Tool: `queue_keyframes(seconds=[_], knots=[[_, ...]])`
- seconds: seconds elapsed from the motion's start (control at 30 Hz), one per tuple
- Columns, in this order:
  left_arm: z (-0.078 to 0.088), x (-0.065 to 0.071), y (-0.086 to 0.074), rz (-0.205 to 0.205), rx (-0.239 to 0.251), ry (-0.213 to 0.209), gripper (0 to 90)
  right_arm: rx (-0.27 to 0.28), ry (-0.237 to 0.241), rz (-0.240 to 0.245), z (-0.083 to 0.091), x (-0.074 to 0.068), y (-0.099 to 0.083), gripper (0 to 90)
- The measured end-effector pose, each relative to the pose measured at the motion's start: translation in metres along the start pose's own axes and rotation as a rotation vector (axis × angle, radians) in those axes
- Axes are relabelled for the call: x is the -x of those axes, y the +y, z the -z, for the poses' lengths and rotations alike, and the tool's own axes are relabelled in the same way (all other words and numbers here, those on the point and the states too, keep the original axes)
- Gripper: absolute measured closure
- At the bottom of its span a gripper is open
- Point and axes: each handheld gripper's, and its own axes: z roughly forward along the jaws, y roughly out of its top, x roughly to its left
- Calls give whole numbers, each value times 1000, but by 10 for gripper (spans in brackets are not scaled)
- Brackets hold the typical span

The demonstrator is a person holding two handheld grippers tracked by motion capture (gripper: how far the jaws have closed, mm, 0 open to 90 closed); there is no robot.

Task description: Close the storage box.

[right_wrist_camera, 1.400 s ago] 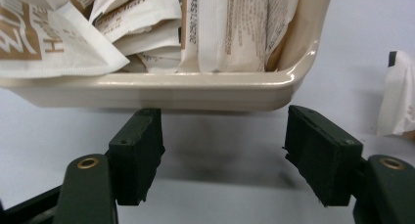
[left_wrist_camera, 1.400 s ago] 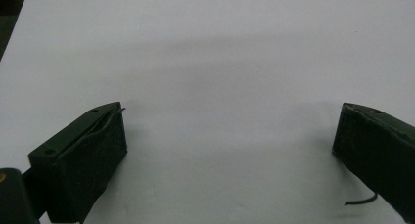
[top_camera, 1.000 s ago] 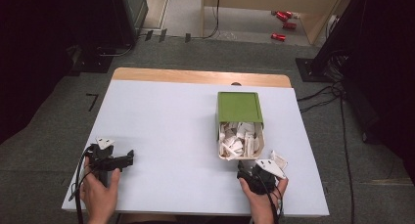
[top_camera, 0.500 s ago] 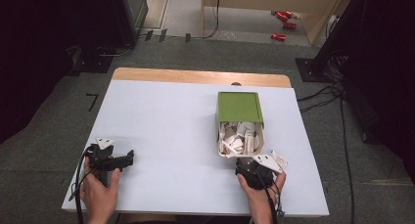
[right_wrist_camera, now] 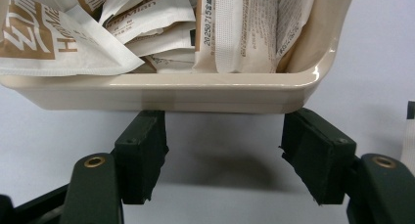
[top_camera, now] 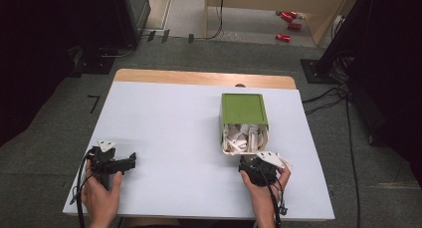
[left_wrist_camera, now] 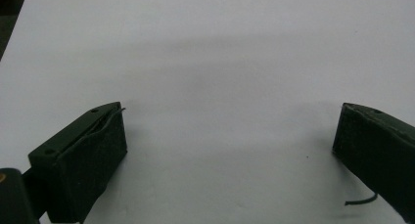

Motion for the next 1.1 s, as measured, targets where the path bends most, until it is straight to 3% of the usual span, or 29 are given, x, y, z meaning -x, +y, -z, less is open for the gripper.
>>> queue_keyframes(seconds=[0.8,1.1], knots=[[0,0,0,0,0,0,0,-4,-7,-25,-19,-6,20,360],[0,0,0,0,0,0,0,-16,0,-12,-22,-9,22,360]])
